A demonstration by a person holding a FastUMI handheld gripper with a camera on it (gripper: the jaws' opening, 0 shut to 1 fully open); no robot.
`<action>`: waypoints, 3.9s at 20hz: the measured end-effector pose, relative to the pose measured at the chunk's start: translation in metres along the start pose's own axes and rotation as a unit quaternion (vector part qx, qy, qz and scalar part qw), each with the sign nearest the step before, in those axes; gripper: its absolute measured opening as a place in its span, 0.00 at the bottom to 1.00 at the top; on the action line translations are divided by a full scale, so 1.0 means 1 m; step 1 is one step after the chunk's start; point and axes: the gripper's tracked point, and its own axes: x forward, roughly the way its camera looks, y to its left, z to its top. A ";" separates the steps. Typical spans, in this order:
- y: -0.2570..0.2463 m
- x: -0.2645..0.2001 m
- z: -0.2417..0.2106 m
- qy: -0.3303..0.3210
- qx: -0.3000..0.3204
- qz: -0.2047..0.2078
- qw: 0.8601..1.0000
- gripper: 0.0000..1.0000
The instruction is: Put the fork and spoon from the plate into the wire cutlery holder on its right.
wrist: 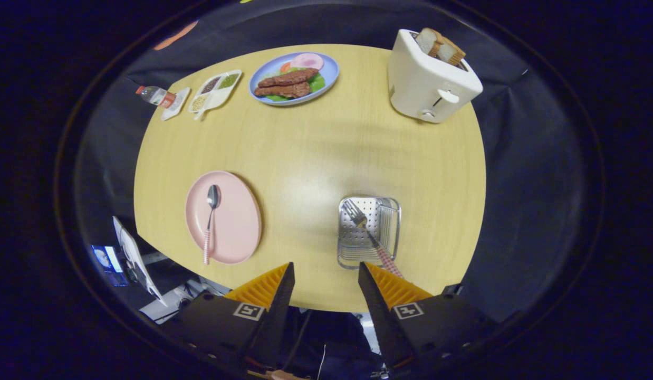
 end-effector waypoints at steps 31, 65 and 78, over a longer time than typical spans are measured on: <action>0.246 0.162 -0.023 -0.099 0.066 -0.003 0.993 0.39; -0.002 -0.027 -0.030 -0.114 0.047 0.023 0.992 0.01; -0.071 0.002 -0.047 0.056 -0.010 0.009 0.998 0.01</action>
